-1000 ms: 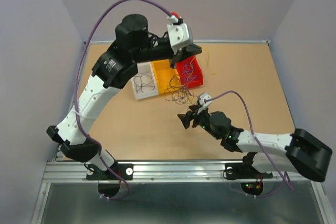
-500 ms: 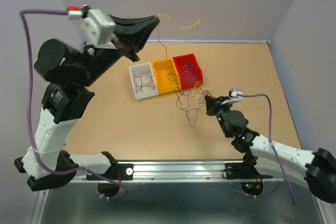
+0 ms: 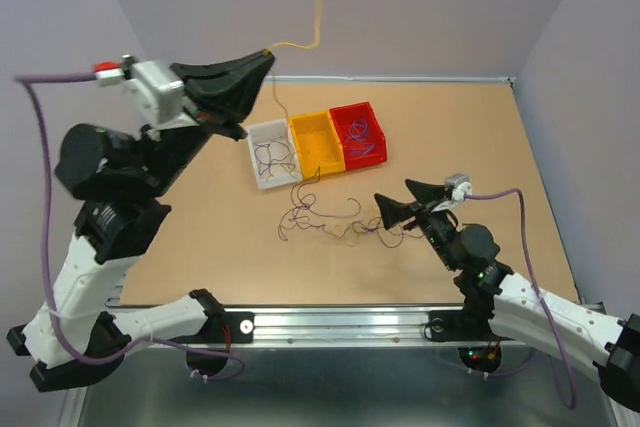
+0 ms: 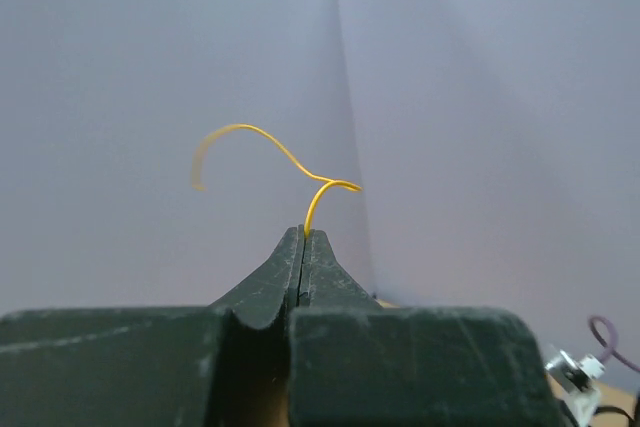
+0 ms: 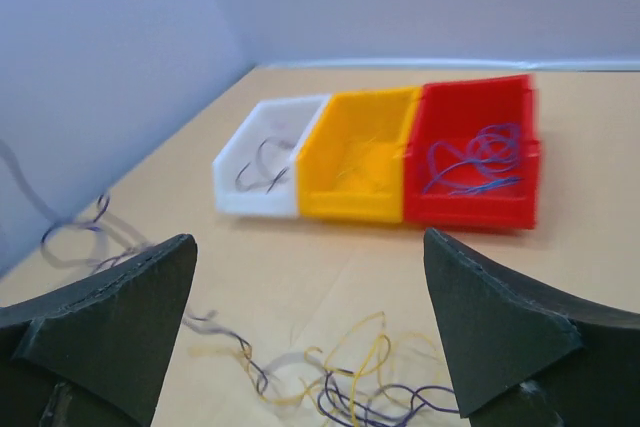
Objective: Untangle the cables
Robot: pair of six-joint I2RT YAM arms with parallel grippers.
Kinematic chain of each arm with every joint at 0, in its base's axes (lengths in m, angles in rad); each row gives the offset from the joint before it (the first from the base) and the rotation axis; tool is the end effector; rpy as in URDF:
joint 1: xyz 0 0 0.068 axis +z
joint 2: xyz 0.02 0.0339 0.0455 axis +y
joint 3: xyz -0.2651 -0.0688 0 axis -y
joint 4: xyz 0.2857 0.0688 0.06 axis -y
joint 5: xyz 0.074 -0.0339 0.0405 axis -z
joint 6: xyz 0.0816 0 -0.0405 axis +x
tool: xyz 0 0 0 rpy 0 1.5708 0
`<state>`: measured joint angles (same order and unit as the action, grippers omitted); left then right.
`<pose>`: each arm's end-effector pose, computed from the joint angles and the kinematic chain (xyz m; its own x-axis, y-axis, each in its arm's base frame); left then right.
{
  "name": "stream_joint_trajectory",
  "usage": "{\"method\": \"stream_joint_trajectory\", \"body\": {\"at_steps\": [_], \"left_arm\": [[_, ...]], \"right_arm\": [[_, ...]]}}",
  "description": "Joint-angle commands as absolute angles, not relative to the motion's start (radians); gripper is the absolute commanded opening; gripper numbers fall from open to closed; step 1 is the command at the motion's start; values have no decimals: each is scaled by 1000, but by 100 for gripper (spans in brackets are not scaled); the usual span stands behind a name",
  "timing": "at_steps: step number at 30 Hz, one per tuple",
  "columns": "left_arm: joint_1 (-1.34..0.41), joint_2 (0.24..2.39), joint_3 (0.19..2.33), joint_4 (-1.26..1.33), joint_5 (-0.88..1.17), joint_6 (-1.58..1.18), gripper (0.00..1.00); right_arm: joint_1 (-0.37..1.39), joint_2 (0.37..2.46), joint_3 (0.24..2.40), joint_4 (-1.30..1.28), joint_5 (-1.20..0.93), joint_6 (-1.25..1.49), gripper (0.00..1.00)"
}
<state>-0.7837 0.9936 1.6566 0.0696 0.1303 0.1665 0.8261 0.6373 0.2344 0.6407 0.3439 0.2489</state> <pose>0.1191 -0.1337 0.6624 0.5945 -0.3605 -0.7188 0.6792 0.7036 0.2089 0.1828 0.1577 0.2499 0.0389 0.3844 -0.9223 -0.4950 0.8092 0.3164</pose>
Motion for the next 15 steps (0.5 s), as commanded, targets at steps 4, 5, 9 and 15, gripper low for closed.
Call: {"method": "stream_joint_trajectory", "body": {"at_steps": [4,5,9,15], "left_arm": [[-785,1109,1644,60,331,81,0],[-785,1117,1649,60,351,62,0],[-785,1150,1658,69,396,5,0],[-785,1181,1652,86,410,-51,0]], "right_arm": [[828,756,350,752,-181,144,100],[828,794,365,752,-201,138,100],[830,866,468,752,-259,135,100],[828,1007,713,689,-161,98,100]]}}
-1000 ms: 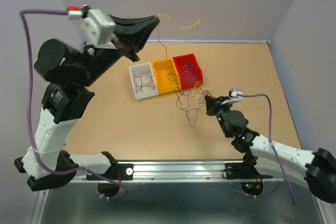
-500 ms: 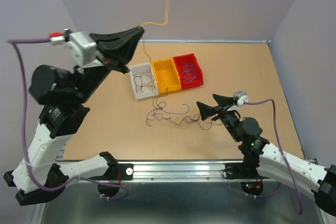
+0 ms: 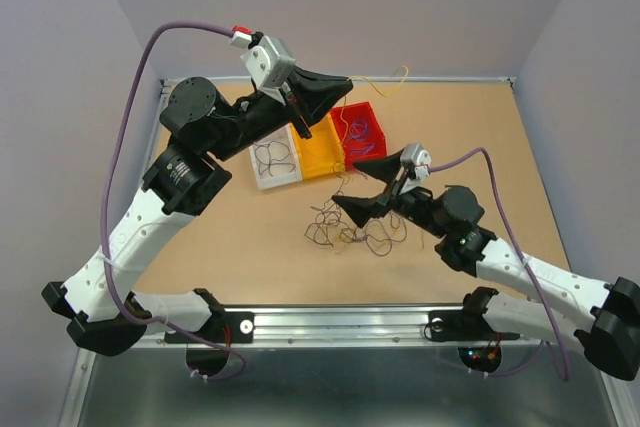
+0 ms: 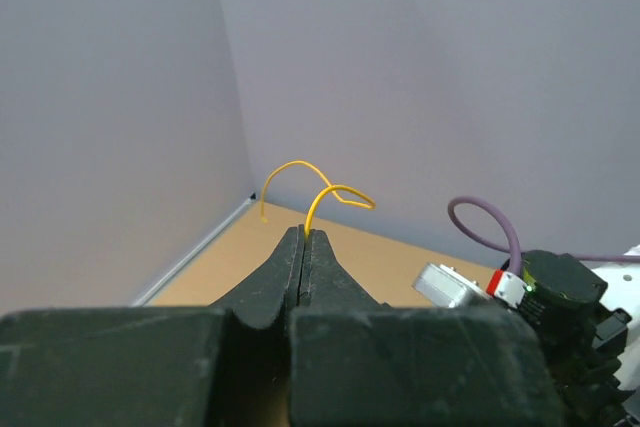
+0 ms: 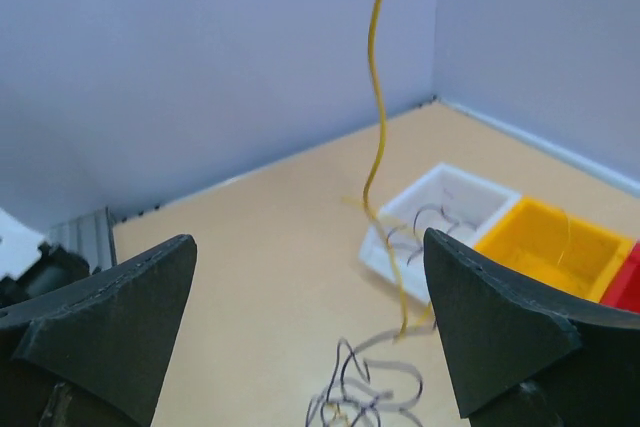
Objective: Untangle the cables
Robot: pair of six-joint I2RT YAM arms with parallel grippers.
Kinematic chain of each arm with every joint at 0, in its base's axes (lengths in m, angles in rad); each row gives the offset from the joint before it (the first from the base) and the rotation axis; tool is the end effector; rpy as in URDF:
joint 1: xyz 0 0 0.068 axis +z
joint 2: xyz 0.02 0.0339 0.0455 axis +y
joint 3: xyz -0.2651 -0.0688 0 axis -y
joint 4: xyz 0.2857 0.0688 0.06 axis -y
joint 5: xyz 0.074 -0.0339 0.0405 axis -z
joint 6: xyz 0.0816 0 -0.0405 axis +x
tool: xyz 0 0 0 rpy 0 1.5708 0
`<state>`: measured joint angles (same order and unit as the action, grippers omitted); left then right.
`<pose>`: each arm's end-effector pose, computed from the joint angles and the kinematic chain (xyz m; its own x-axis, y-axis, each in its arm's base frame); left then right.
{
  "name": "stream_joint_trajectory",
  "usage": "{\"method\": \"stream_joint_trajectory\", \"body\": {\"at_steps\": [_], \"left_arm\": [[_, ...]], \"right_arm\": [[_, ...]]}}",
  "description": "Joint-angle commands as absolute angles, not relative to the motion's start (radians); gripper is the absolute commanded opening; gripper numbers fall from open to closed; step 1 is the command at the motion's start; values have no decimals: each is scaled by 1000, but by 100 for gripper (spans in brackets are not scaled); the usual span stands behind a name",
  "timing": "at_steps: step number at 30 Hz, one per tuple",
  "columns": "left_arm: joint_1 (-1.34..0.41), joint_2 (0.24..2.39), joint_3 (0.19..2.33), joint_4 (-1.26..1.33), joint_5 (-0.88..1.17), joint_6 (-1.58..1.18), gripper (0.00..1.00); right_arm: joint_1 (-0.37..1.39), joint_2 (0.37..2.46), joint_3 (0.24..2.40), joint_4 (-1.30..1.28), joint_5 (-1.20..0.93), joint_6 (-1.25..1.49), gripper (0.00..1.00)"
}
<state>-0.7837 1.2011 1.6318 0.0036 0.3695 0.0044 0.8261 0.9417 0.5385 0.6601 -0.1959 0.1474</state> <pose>0.1881 -0.2291 0.5976 0.3020 -0.2951 -0.9065 0.8890 0.4305 0.1560 0.1912 0.2309 0.3101 0.0457 0.2621 -0.9640 -0.8649 0.4932 0.0931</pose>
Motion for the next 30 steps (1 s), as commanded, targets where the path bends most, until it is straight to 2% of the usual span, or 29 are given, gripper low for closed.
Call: {"method": "stream_joint_trajectory", "body": {"at_steps": [1,6,10,11,13,14,15,17,18,19,21,22,23,25,26,27,28,30], "left_arm": [[-785,1178,1651,90,410,-52,0],[-785,1170,1640,104,420,-71,0],[-785,1177,1625,109,408,-72,0],[-785,1180,1623,112,407,-69,0],[-785,1189,1632,112,396,-49,0],[-785,1193,1647,100,371,-20,0],[-785,1198,1672,86,347,-5,0],[-784,1235,1820,16,240,46,0],[-784,1255,1897,2,188,99,0],[-784,1306,2077,-41,134,126,0],[-770,1373,2285,-113,8,185,0],[-764,1431,2475,-127,-52,204,0],[-764,1451,2540,-114,-140,218,0],[-764,1445,2525,-46,-213,251,0],[-764,1392,2464,-5,-248,273,0],[-764,1328,2313,88,-296,287,0],[-764,1327,2312,119,-311,294,0],[-762,1263,2139,159,-333,307,0]], "right_arm": [[828,1029,741,686,-144,86,100],[828,1149,909,680,-100,22,99],[828,1219,1086,600,-176,43,81],[828,1227,1132,592,-192,57,62],[828,1238,1138,583,-184,87,36],[827,1239,1106,581,-173,100,10],[830,1253,1065,589,-161,133,3],[828,1296,934,601,-172,159,1],[830,1384,889,604,-176,205,1],[830,1429,849,609,-157,240,0],[828,1509,708,636,-82,402,1],[830,1546,636,679,-7,461,1],[828,1549,579,716,24,539,0],[830,1531,461,742,63,578,1],[830,1498,431,744,116,606,1],[830,1473,402,744,138,621,1],[830,1450,379,742,156,621,1],[828,1376,333,741,201,617,1]]}}
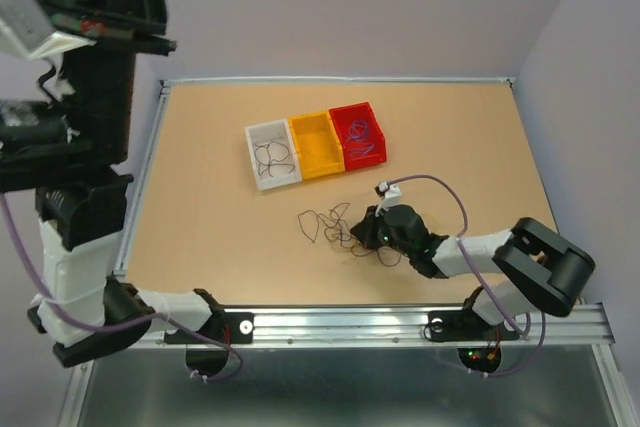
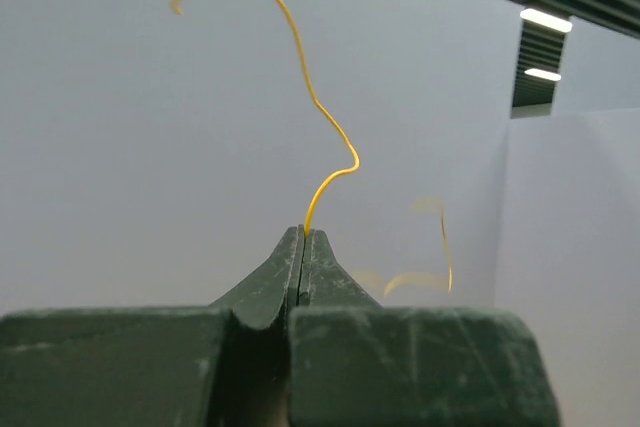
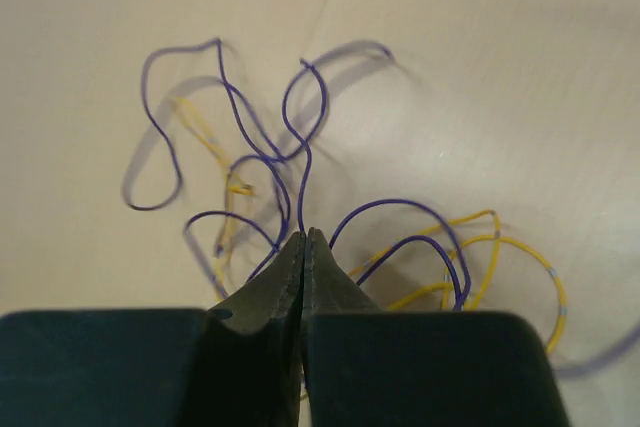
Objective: Untangle the cables
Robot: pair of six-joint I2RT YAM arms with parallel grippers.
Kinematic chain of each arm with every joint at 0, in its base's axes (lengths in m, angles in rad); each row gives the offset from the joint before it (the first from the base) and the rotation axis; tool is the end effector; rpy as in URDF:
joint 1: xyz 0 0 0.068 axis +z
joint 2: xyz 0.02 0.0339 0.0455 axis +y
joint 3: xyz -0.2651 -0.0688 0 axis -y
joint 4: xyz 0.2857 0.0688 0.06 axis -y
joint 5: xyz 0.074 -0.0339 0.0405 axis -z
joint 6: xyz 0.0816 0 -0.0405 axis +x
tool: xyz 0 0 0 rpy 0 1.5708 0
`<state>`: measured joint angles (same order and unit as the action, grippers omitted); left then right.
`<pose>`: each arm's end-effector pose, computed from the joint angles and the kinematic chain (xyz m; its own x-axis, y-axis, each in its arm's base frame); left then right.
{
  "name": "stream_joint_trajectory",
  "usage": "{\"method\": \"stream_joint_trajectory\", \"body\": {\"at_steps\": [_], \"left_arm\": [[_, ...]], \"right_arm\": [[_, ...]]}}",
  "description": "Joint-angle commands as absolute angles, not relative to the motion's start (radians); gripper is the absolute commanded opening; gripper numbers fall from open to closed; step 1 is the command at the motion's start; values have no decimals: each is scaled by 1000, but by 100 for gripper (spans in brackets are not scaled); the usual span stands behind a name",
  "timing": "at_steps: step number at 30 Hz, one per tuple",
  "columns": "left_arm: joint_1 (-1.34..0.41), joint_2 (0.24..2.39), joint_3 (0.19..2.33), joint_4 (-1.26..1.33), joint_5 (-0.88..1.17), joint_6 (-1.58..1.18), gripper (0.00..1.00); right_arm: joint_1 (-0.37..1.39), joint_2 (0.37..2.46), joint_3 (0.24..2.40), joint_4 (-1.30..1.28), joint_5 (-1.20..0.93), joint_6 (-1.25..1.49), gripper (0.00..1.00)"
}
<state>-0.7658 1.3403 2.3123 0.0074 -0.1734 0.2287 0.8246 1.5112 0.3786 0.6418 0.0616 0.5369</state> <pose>0.1229 -0.0987 0.7696 0.7219 -0.3843 -0.5755 0.4617 0.8869 -0.0131 0.2188 0.2293 0.0716 -0.6309 0.0696 -0.7727 -0.4344 0.7935 0.4262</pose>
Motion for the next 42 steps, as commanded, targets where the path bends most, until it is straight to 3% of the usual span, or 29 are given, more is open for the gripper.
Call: {"method": "stream_joint_trajectory", "body": {"at_steps": [1,7,8,9,15,18,28,42], "left_arm": [[-759,1232,2050,163,-327,308,0],[-753,1132,1757,201,-226,301,0],[-752,1126,1732,193,-212,301,0],[-752,1120,1708,187,-204,302,0],[-671,1094,1494,213,-114,265,0],[-625,1094,1383,221,-46,227,0],[-614,1055,1053,434,52,225,0],[-614,1224,920,600,-28,261,0]], "right_arm": [[828,1353,327,724,213,595,1],[828,1204,354,663,264,509,2],[828,1191,357,661,278,497,6],[828,1169,367,655,287,486,19],[828,1055,439,609,359,394,57],[828,1026,489,597,391,353,69],[827,950,402,643,440,341,73],[828,920,373,655,387,359,73]]}}
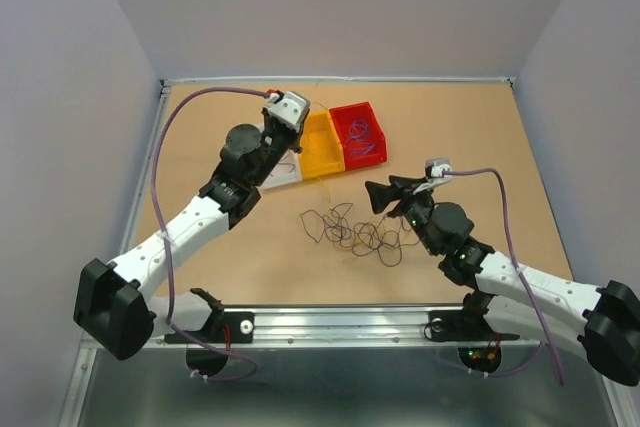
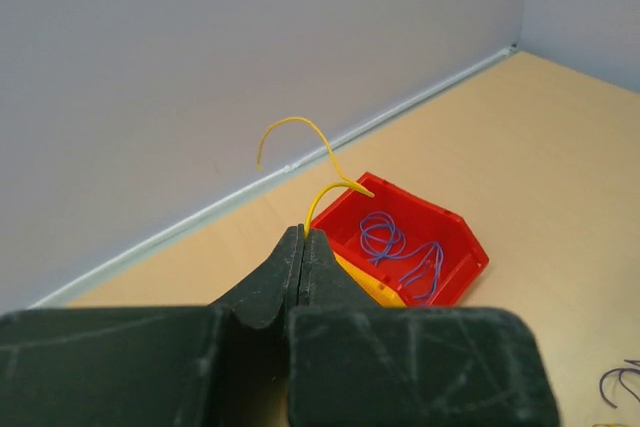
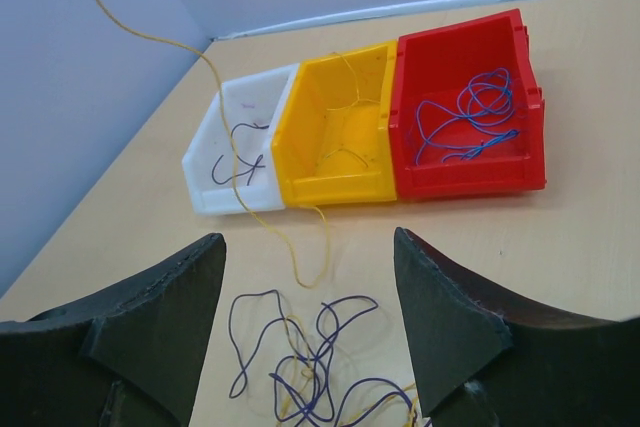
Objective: Untangle the cables
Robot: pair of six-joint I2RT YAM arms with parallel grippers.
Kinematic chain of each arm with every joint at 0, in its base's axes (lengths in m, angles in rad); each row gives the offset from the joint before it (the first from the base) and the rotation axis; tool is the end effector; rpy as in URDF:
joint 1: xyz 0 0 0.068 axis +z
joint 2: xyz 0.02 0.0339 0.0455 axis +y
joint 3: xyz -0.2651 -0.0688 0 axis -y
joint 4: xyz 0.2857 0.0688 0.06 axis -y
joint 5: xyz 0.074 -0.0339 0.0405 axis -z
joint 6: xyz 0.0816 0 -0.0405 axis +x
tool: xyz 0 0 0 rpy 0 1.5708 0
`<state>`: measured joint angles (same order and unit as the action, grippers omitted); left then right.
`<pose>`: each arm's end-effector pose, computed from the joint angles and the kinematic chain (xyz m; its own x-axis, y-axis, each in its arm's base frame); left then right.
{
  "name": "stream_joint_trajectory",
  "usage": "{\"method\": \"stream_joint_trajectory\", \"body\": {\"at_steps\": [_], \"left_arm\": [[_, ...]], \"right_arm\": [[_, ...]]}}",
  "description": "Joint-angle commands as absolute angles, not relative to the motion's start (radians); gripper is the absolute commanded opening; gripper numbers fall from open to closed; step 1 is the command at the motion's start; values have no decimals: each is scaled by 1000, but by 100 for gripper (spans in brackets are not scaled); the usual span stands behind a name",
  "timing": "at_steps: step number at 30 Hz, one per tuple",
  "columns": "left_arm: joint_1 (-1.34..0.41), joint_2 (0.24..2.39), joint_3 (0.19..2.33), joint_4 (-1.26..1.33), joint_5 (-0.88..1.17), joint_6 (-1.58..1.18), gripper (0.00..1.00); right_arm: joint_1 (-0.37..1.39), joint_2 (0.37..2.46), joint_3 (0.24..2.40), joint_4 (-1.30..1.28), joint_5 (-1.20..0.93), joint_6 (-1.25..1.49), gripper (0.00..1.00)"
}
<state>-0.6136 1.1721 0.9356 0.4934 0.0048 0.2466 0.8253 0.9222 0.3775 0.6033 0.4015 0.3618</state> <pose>0.2936 -0.2073 0.3887 0.3429 0.0570 -0.9376 0.5114 0.8260 0.2373 0.2162 0.1872 0.2368 -0.1086 0.3627 -0.9256 -0.3991 0.8368 0.3748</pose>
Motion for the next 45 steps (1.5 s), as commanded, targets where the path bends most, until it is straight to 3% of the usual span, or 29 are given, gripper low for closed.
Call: {"method": "stream_joint_trajectory", "body": {"at_steps": [1,7,13,18,31,45], "left_arm": [[-614,1224,920,603,-31,259,0],[-582,1272,969,615,-123,220,0],[-555,1171,1025,505,102,193,0],[-555,1129,1152,395,176,150,0],[-549,1324,1531,282,48,202,0],[-476,1522,1174,469,59,322,0]], "right_arm": [[828,922,374,655,382,359,73],[827,913,374,653,382,361,73],[827,882,361,653,410,359,73],[828,885,362,653,420,359,73],[828,870,356,653,430,353,73],[828,868,350,653,430,359,73]]}}
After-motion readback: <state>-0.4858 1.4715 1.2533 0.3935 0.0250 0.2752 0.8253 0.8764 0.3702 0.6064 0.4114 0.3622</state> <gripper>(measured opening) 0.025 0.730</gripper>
